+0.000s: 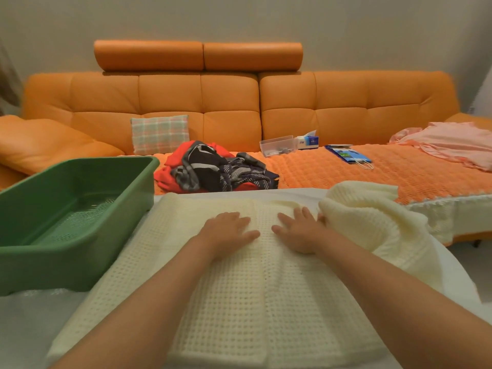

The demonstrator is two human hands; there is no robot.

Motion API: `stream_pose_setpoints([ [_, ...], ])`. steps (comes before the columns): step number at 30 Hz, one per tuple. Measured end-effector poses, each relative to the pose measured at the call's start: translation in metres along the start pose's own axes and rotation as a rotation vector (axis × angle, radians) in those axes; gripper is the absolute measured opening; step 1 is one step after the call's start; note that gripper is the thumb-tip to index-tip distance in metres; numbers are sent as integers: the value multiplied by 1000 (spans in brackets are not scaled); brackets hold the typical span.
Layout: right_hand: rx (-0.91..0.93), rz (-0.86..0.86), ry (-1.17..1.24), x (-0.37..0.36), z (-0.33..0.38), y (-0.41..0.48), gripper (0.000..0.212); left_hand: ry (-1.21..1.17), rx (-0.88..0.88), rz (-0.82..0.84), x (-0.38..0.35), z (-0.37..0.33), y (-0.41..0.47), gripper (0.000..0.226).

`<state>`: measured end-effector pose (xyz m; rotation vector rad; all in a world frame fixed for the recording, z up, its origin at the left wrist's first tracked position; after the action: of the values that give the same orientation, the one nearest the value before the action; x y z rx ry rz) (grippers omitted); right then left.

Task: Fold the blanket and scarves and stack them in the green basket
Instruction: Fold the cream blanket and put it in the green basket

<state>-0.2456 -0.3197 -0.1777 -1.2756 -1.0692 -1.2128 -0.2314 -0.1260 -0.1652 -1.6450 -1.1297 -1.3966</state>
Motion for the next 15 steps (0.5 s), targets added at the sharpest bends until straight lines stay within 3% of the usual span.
stream_pose_setpoints([
  [2,30,1,-31,-2,-6,15,71,81,-8,41,-16,2,5,86],
  [5,74,-45,-37,-4,-13,39,72,84,-46,30,-24,6,12,96],
  [10,177,-128,-29,4,-9,55,68,50,-140,-43,-20,4,6,90],
  [15,268,-380,-68,27,1,29,52,97,-25,55,-16,10,-2,85],
])
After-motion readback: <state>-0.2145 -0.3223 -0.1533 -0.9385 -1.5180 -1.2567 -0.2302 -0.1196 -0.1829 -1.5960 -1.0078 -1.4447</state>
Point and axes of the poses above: each hand's wrist, its own y-axis towards the middle knuckle, its own x-axis out of the back of the hand, z = x × y, the point moved 7 cm from there along y, towards the middle knuckle, and after that the axes turned 8 degrees about -z, right-handed, at the moved point
